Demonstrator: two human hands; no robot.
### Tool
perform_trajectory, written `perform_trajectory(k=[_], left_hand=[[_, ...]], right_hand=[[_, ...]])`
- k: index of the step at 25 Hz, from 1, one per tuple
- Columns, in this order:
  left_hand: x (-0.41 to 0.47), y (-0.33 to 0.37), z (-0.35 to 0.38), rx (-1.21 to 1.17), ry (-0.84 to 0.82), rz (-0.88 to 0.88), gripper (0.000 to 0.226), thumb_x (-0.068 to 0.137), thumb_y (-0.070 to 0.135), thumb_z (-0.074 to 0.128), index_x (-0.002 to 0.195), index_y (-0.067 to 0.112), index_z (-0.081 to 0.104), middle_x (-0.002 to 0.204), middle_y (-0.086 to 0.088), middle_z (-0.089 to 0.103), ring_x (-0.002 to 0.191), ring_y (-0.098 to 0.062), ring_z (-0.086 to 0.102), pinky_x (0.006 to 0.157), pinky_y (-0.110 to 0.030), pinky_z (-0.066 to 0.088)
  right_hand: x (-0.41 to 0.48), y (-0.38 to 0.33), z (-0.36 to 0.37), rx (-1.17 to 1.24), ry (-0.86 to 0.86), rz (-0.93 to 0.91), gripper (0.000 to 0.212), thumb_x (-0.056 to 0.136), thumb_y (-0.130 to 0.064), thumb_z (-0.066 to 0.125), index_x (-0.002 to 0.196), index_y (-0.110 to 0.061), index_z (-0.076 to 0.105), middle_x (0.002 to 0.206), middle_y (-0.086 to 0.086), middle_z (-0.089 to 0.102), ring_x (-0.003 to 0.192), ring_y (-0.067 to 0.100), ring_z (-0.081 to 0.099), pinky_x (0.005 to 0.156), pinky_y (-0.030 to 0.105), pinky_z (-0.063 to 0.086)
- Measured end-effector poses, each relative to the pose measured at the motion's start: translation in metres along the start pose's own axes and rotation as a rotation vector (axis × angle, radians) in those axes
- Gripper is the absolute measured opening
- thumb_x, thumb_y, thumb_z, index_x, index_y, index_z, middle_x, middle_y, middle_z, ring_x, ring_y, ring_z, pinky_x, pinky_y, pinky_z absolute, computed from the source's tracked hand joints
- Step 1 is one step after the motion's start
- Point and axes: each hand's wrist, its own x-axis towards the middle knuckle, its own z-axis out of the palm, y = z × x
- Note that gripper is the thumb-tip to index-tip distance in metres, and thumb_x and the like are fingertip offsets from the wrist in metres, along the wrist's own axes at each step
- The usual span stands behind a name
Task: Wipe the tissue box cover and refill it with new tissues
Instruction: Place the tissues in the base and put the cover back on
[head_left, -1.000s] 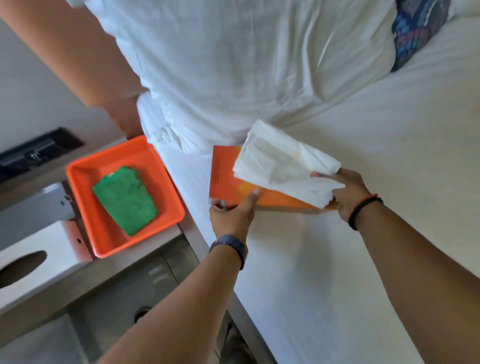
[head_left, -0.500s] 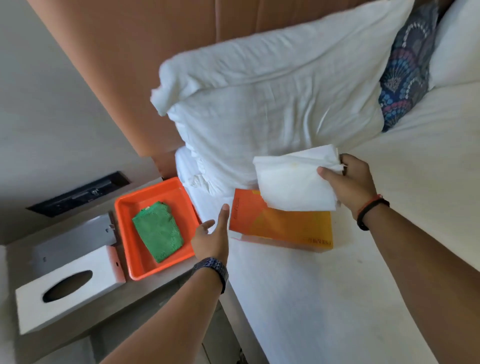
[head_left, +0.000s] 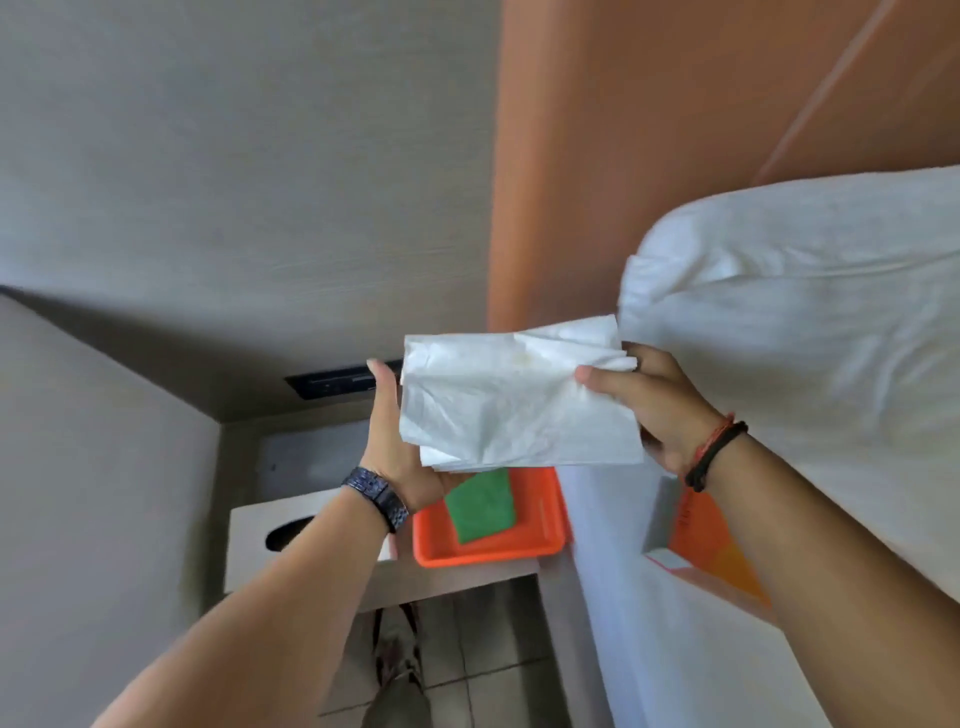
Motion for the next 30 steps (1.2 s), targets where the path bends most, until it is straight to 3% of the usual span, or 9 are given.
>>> perform_trajectory(k=[3,7,10,13,16,18,20,25,30], left_hand=[[0.001,0.050,-0.069,0.189,0.124,0.031,0.082,0.065,0.075,0.059,0.124,0.019,0.061,0.125,-0.013,0.062,0.113,-0.033,0.058,0.084,-0.048,0.049],[0.008,0.100,-0.159,0.442,0.420,0.028,0.051,0.071,0.029,0.078,0.115,0.007,0.063,0.106,-0.012,0.071,0.093,-0.029,0.068,0.067,-0.042,0.056],[0.022,0.126,-0.225,0.545,0.545,0.028,0.046,0.068,0.015,0.080,0.109,0.003,0.065,0.104,-0.014,0.071,0.089,-0.029,0.069,0.067,-0.040,0.057],[0.038,0.140,-0.287,0.622,0.648,0.007,0.036,0.070,0.015,0.080,0.104,0.008,0.068,0.105,-0.011,0.071,0.092,-0.026,0.068,0.081,-0.043,0.055],[0.054,0.140,-0.335,0.758,0.755,-0.045,0.022,0.074,0.021,0.079,0.093,0.016,0.067,0.093,-0.004,0.070,0.080,-0.016,0.067,0.070,-0.031,0.057],[0.063,0.134,-0.359,0.798,0.805,-0.083,0.020,0.076,0.022,0.077,0.092,0.016,0.066,0.089,-0.002,0.068,0.074,-0.012,0.065,0.058,-0.024,0.054],[0.071,0.125,-0.376,0.820,0.841,-0.115,0.025,0.076,0.024,0.077,0.097,0.015,0.066,0.093,-0.003,0.067,0.080,-0.016,0.063,0.062,-0.027,0.051],[0.082,0.109,-0.396,0.934,0.934,-0.096,0.030,0.073,0.024,0.079,0.099,0.014,0.066,0.097,-0.005,0.066,0.084,-0.021,0.060,0.077,-0.035,0.051],[0.089,0.107,-0.398,1.116,0.984,-0.039,0.039,0.073,0.024,0.079,0.106,0.010,0.065,0.108,-0.008,0.066,0.092,-0.024,0.059,0.078,-0.032,0.047]], right_hand=[[0.051,0.037,0.076,-0.020,-0.014,0.095,0.012,0.087,-0.005,0.064,0.095,-0.011,0.070,0.095,0.009,0.074,0.080,0.021,0.071,0.076,0.037,0.057],[0.115,0.095,0.165,-0.065,-0.031,0.202,0.010,0.086,-0.008,0.066,0.095,-0.012,0.068,0.103,0.013,0.073,0.090,0.026,0.070,0.083,0.042,0.056],[0.161,0.140,0.223,-0.150,-0.029,0.273,0.020,0.084,-0.015,0.069,0.101,-0.006,0.064,0.108,0.017,0.070,0.099,0.032,0.067,0.091,0.050,0.053],[0.199,0.182,0.266,-0.231,-0.027,0.283,0.019,0.084,-0.016,0.070,0.099,-0.008,0.063,0.108,0.014,0.069,0.100,0.033,0.066,0.090,0.047,0.053],[0.224,0.216,0.297,-0.299,-0.055,0.250,0.010,0.083,-0.007,0.070,0.092,-0.010,0.066,0.100,0.013,0.069,0.089,0.025,0.065,0.076,0.032,0.052],[0.235,0.236,0.310,-0.381,-0.075,0.254,0.013,0.083,-0.006,0.070,0.095,-0.009,0.068,0.100,0.013,0.070,0.093,0.028,0.066,0.083,0.037,0.053],[0.243,0.252,0.317,-0.436,-0.090,0.282,0.017,0.083,-0.006,0.069,0.100,-0.006,0.070,0.105,0.016,0.071,0.101,0.032,0.065,0.092,0.044,0.052],[0.246,0.268,0.326,-0.636,-0.081,0.291,0.021,0.083,-0.012,0.071,0.104,-0.009,0.071,0.110,0.012,0.072,0.097,0.024,0.065,0.077,0.028,0.046],[0.245,0.270,0.329,-0.911,-0.023,0.291,0.033,0.077,-0.032,0.077,0.101,-0.011,0.068,0.106,0.012,0.072,0.101,0.033,0.065,0.083,0.038,0.054]])
